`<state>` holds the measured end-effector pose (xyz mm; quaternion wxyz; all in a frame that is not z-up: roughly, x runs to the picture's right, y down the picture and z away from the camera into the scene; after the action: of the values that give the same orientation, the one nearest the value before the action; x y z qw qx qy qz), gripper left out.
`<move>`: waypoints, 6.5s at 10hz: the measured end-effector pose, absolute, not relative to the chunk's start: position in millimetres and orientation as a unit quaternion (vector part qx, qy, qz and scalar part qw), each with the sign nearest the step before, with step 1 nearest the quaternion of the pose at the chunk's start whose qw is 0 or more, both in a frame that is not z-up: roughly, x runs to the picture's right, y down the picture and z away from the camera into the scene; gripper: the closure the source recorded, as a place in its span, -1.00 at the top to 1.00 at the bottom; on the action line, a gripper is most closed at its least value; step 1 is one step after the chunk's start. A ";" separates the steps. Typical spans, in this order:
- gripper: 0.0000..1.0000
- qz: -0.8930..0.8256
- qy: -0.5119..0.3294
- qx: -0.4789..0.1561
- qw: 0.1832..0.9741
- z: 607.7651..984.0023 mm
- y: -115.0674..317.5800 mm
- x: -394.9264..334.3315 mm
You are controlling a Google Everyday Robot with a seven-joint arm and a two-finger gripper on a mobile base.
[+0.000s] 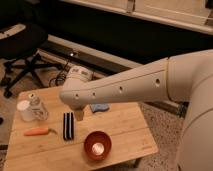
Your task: Place the bottle in the ceramic bowl
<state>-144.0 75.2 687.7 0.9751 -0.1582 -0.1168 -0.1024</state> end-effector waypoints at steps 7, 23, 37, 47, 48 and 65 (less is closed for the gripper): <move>0.60 -0.107 -0.127 -0.152 0.974 685.9 70.2 -150.1; 0.60 -0.321 -0.211 -0.150 0.911 693.9 -11.2 -358.3; -0.43 -0.345 -0.200 -0.223 0.890 761.8 21.7 -382.0; -0.82 -0.350 -0.176 -0.225 0.892 742.3 10.5 -360.9; -0.66 -0.357 -0.179 -0.224 0.889 737.4 12.4 -361.4; 0.60 -0.219 -0.076 -0.260 0.937 775.8 160.2 -372.0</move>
<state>-372.0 160.2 775.8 0.9371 -0.2605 -0.0762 -0.2194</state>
